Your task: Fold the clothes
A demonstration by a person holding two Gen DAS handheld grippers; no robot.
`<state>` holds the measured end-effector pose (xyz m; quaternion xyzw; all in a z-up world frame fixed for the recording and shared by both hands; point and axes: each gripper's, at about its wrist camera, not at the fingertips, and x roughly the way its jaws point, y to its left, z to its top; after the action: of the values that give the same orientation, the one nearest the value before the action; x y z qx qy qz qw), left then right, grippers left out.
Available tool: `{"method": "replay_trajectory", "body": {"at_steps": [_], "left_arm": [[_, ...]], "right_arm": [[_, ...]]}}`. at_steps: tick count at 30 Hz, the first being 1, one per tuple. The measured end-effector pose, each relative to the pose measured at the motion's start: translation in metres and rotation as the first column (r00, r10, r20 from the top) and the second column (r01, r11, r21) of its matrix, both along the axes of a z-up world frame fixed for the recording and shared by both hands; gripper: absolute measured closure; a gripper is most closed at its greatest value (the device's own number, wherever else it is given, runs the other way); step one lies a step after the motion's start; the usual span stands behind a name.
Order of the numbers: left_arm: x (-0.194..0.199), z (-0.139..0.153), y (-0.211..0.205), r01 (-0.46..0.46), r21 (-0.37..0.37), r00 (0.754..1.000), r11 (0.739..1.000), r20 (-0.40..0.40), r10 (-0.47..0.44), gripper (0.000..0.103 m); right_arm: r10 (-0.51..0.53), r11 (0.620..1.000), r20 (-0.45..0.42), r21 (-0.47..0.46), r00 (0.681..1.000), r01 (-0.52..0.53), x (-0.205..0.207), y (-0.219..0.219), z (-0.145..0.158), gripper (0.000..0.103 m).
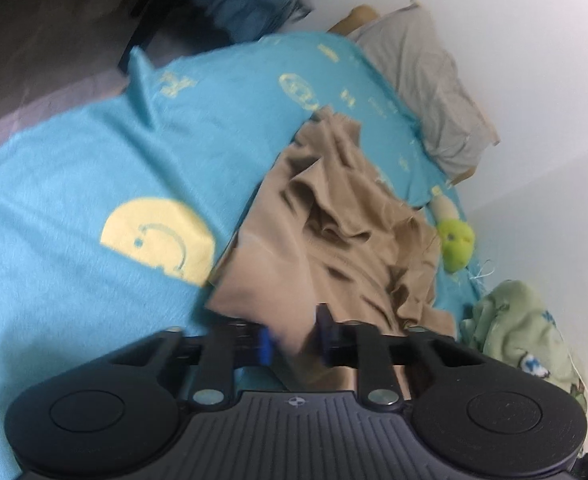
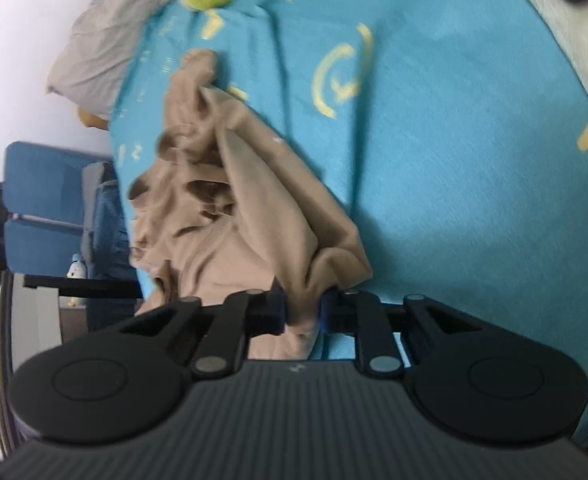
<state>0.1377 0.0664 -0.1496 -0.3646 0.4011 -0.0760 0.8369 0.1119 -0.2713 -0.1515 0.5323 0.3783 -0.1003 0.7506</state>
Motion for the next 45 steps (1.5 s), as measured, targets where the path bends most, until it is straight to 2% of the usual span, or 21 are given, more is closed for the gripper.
{"method": "replay_trajectory", "body": {"at_steps": [1,5,12,16,19,23,27,29,35,41,45], "left_arm": [[0.0,0.004,0.001,-0.004,-0.007,1.0,1.0,0.023,0.004,0.091],[-0.01,0.038,0.009,-0.009,-0.019,0.993,1.0,0.114,0.011,0.095],[-0.056,0.119,0.016,0.029,-0.054,0.971,0.998,0.238,-0.015,0.096],[-0.112,0.154,0.026,0.043,-0.085,0.972,0.995,0.234,-0.023,0.096],[-0.151,0.167,0.03,0.039,-0.096,0.975,0.995,0.222,-0.017,0.096],[-0.169,0.17,0.031,0.019,-0.104,0.982,0.994,0.189,0.001,0.096],[-0.146,0.169,0.027,-0.011,-0.104,0.988,0.995,0.155,0.027,0.095],[-0.124,0.169,0.022,-0.029,-0.075,0.989,0.997,0.143,0.04,0.095],[-0.033,0.147,0.011,-0.06,0.001,0.993,0.998,0.105,0.06,0.094],[0.058,0.094,0.0,-0.011,0.106,0.997,0.994,0.074,0.004,0.094],[0.094,0.057,-0.001,0.01,0.124,0.998,0.992,0.061,-0.017,0.094]], "right_arm": [[0.004,1.0,0.028,-0.017,1.0,-0.004,-0.001,0.001,0.006,0.087],[0.029,0.997,0.13,-0.068,0.991,-0.02,-0.004,0.005,0.035,0.089],[0.073,0.991,0.229,-0.128,0.971,-0.045,-0.04,0.009,0.097,0.09],[0.07,0.992,0.266,-0.116,0.961,-0.04,-0.087,0.011,0.124,0.09],[0.077,0.992,0.282,-0.122,0.956,-0.043,-0.121,0.014,0.136,0.09],[0.084,0.99,0.27,-0.131,0.959,-0.05,-0.135,0.015,0.139,0.09],[0.084,0.99,0.242,-0.129,0.967,-0.054,-0.109,0.012,0.139,0.09],[0.08,0.991,0.227,-0.125,0.971,-0.052,-0.084,0.01,0.137,0.089],[0.086,0.99,0.158,-0.125,0.984,-0.066,0.004,0.006,0.115,0.089],[0.111,0.987,0.073,-0.127,0.991,-0.101,0.086,-0.002,0.069,0.089],[0.13,0.983,0.033,-0.135,0.991,-0.124,0.111,-0.002,0.045,0.089]]}}
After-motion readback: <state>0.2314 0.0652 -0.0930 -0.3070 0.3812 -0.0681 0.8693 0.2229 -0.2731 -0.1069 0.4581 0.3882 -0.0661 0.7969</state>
